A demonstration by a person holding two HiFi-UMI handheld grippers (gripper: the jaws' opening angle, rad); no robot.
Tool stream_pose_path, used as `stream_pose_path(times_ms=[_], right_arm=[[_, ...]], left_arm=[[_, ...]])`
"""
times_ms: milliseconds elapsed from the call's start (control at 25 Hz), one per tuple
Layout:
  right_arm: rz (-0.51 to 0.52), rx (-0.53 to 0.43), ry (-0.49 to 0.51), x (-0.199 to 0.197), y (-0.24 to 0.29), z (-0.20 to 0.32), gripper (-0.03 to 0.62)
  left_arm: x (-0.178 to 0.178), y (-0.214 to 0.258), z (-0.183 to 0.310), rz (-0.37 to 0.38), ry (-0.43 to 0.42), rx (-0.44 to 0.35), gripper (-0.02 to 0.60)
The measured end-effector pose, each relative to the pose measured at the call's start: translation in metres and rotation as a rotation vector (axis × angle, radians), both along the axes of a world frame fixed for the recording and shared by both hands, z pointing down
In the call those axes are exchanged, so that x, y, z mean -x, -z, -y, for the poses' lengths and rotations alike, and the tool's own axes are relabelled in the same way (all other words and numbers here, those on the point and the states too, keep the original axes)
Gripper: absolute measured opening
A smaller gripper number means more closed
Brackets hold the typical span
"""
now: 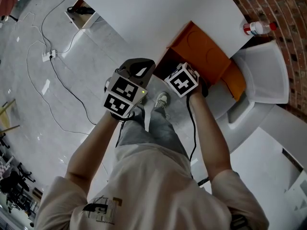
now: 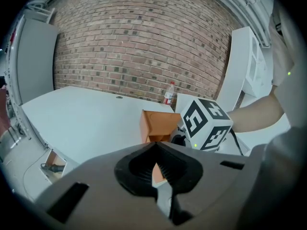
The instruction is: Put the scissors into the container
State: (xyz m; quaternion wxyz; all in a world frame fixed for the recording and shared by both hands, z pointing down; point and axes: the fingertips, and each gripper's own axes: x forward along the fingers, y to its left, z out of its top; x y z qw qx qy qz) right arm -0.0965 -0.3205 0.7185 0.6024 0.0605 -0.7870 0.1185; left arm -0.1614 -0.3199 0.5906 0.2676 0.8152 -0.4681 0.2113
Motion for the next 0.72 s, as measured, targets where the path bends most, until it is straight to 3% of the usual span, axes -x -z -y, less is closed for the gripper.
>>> stream_pose_path(times_ms=[400,720], right_arm=[[0.054,-0.037,-0.046,0.002,0.020,0.003,0.101],[0.163,-0.163,-0.072,0.000,0.096,0.019,0.052]], left_arm=[[-0.003,0.015,-0.007,0.015,-0.014,-0.012,0.008],[-0.004,0.066,0.000,0.036,-0.011,-0.098,0.008]])
